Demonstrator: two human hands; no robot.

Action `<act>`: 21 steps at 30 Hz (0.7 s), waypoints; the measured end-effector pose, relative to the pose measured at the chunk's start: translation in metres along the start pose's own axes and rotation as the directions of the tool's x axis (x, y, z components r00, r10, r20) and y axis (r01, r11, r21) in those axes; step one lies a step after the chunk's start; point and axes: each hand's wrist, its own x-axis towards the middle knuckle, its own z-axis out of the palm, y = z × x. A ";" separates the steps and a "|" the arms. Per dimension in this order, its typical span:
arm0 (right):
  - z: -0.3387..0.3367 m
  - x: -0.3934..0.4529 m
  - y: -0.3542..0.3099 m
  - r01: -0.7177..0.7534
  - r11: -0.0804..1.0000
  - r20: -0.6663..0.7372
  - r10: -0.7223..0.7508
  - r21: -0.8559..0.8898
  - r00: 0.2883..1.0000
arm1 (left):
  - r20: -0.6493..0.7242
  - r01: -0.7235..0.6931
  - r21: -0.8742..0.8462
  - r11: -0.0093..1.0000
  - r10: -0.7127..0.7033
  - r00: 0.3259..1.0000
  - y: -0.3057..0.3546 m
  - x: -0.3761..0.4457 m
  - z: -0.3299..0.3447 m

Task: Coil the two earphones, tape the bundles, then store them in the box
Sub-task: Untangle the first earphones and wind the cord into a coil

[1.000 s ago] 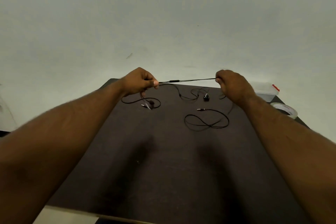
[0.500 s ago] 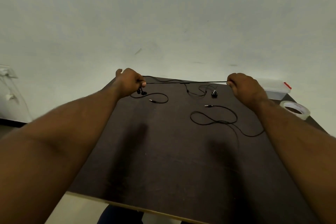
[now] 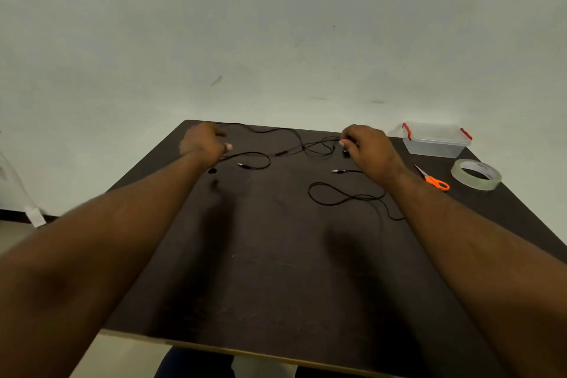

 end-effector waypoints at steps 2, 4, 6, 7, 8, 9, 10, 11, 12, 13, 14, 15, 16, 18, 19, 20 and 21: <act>0.009 0.003 -0.012 0.053 0.999 0.025 -0.054 0.011 0.998 | 0.064 -0.078 -0.267 0.961 0.098 0.993 0.025 -0.011 0.005; 0.016 0.009 -0.025 0.097 0.995 0.033 -0.098 0.036 0.995 | 0.165 -0.106 -0.556 0.824 0.234 0.958 0.059 -0.028 0.012; 0.020 0.013 -0.035 0.130 0.990 0.036 -0.132 0.048 0.991 | 0.265 -0.035 -0.717 0.696 0.319 0.910 0.088 -0.043 0.018; 0.020 0.013 -0.037 0.144 0.989 0.037 -0.145 0.046 0.989 | 0.303 0.014 -0.761 0.648 0.337 0.891 0.099 -0.048 0.022; 0.019 0.014 -0.039 0.155 0.987 0.034 -0.156 0.044 0.987 | 0.325 0.045 -0.781 0.623 0.344 0.881 0.106 -0.050 0.024; 0.019 0.014 -0.041 0.158 0.986 0.029 -0.159 0.046 0.987 | 0.333 0.054 -0.786 0.616 0.348 0.876 0.110 -0.053 0.025; 0.018 0.014 -0.041 0.152 0.987 0.025 -0.153 0.049 0.988 | 0.328 0.047 -0.783 0.621 0.347 0.878 0.112 -0.053 0.026; 0.017 0.014 -0.041 0.139 0.989 0.028 -0.141 0.054 0.990 | 0.316 0.035 -0.777 0.628 0.342 0.885 0.112 -0.053 0.027; 0.016 0.014 -0.041 0.124 0.990 0.034 -0.127 0.060 0.991 | 0.301 0.015 -0.763 0.646 0.335 0.893 0.111 -0.051 0.028; 0.015 0.014 -0.040 0.112 0.992 0.038 -0.114 0.060 0.993 | 0.280 -0.018 -0.738 0.674 0.330 0.901 0.110 -0.050 0.028; 0.014 0.014 -0.038 0.102 0.993 0.039 -0.104 0.051 0.994 | 0.259 -0.055 -0.701 0.711 0.326 0.909 0.109 -0.048 0.028; 0.013 0.014 -0.036 0.091 0.995 0.032 -0.092 0.041 0.995 | 0.242 -0.091 -0.656 0.749 0.323 0.915 0.106 -0.046 0.028; 0.010 0.015 -0.032 0.077 0.996 0.023 -0.078 0.035 0.997 | 0.226 -0.128 -0.605 0.786 0.324 0.919 0.102 -0.043 0.026; 0.005 0.014 -0.024 0.054 0.998 0.033 -0.055 0.027 0.998 | 0.195 -0.202 -0.508 0.838 0.340 0.920 0.093 -0.039 0.021; 0.002 0.013 -0.021 0.055 0.998 0.050 -0.056 0.011 0.997 | 0.182 -0.229 -0.472 0.851 0.349 0.919 0.089 -0.036 0.018; 0.000 0.012 -0.018 0.061 0.998 0.065 -0.061 -0.007 0.996 | 0.171 -0.251 -0.442 0.861 0.356 0.919 0.086 -0.034 0.015; -0.002 0.011 -0.015 0.065 0.998 0.076 -0.064 -0.016 0.995 | 0.159 -0.266 -0.418 0.869 0.359 0.920 0.082 -0.032 0.012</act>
